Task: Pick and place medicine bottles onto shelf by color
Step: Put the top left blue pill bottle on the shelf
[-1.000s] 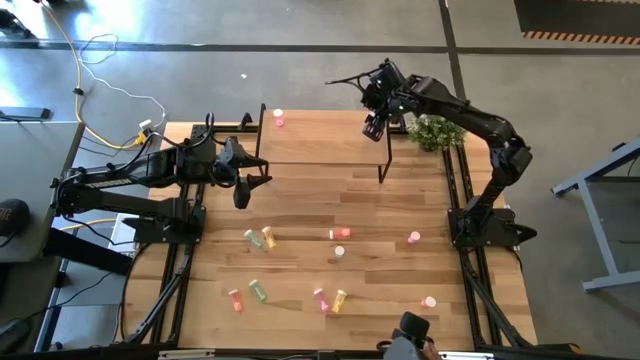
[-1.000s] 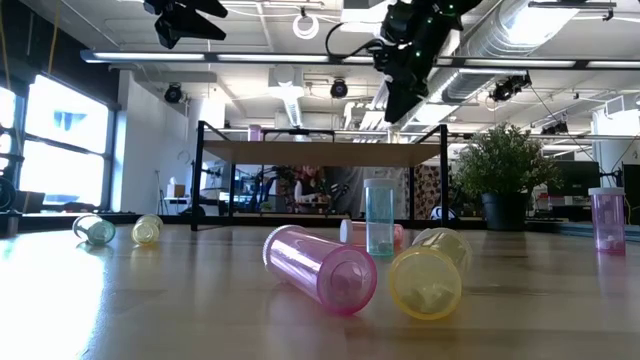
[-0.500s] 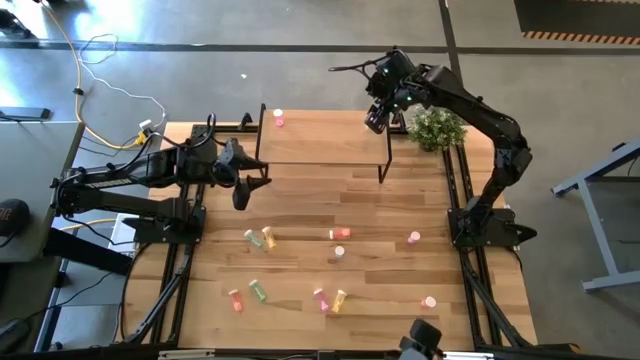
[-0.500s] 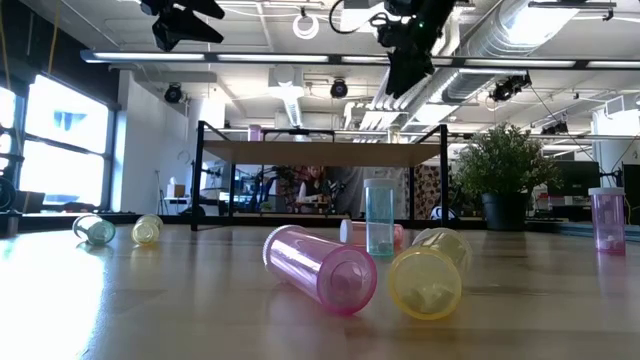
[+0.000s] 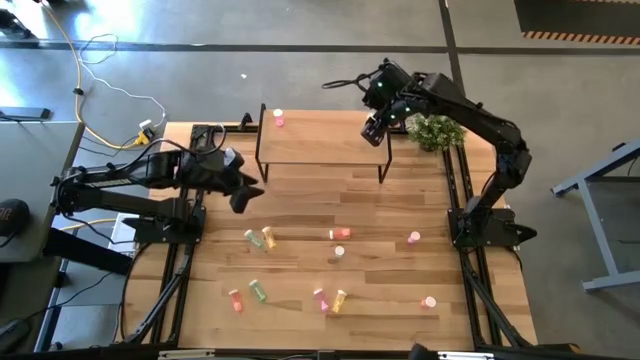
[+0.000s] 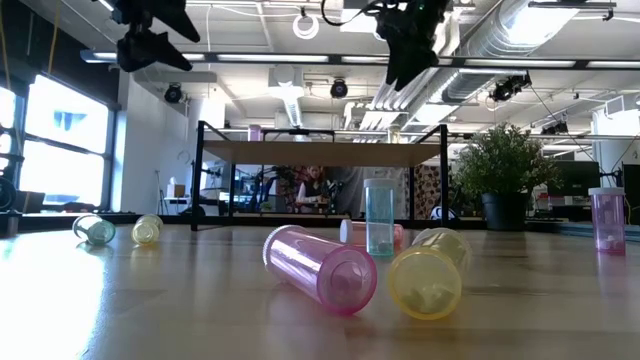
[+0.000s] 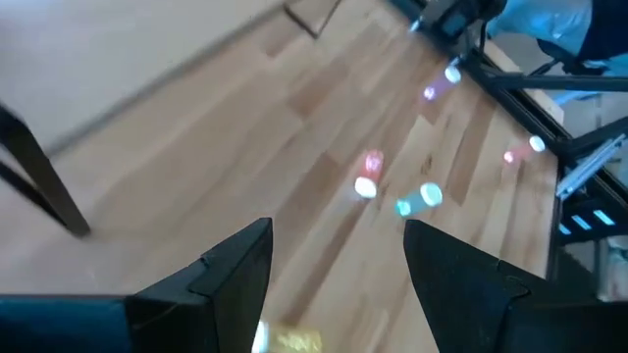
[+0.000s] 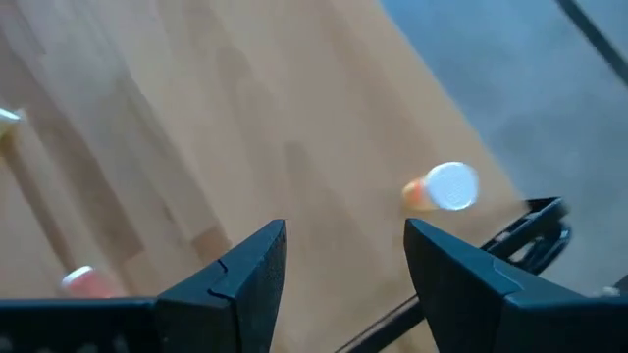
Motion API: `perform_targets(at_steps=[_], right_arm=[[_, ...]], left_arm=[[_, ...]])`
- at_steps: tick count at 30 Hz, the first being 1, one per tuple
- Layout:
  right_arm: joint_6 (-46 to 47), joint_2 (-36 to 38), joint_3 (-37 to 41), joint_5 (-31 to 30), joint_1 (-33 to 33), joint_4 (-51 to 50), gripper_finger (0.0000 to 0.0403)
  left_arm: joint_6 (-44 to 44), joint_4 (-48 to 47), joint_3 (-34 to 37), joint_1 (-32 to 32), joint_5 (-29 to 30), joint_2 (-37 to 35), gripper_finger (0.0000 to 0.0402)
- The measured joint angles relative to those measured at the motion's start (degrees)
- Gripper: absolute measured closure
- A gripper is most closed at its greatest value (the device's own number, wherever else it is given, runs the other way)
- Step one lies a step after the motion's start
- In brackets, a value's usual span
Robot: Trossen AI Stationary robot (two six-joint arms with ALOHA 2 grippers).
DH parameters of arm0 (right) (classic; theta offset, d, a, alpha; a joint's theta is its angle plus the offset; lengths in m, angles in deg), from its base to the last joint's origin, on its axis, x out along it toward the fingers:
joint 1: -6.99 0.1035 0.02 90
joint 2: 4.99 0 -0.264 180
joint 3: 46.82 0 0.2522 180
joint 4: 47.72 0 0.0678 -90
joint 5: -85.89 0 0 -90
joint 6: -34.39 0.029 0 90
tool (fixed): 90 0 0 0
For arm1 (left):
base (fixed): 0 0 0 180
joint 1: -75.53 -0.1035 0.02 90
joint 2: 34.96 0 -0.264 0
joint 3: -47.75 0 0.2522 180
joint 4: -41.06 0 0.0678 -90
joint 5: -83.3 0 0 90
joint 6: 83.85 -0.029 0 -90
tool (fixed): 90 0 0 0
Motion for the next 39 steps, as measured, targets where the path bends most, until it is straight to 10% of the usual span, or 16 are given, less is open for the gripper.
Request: perform_targets(at_steps=[25,39], right_arm=[[10.4,0.0,0.0,-3.5,12.8,-3.2,0.0203],[9.8,0.0,0.0,-3.7,12.8,-7.7,0.0203]], left_arm=[[37.5,-6.2,0.0,27.8,12.1,1.3,0.0179],[70.7,-3.4,0.0,42.3,12.9,15.6,0.0179]])
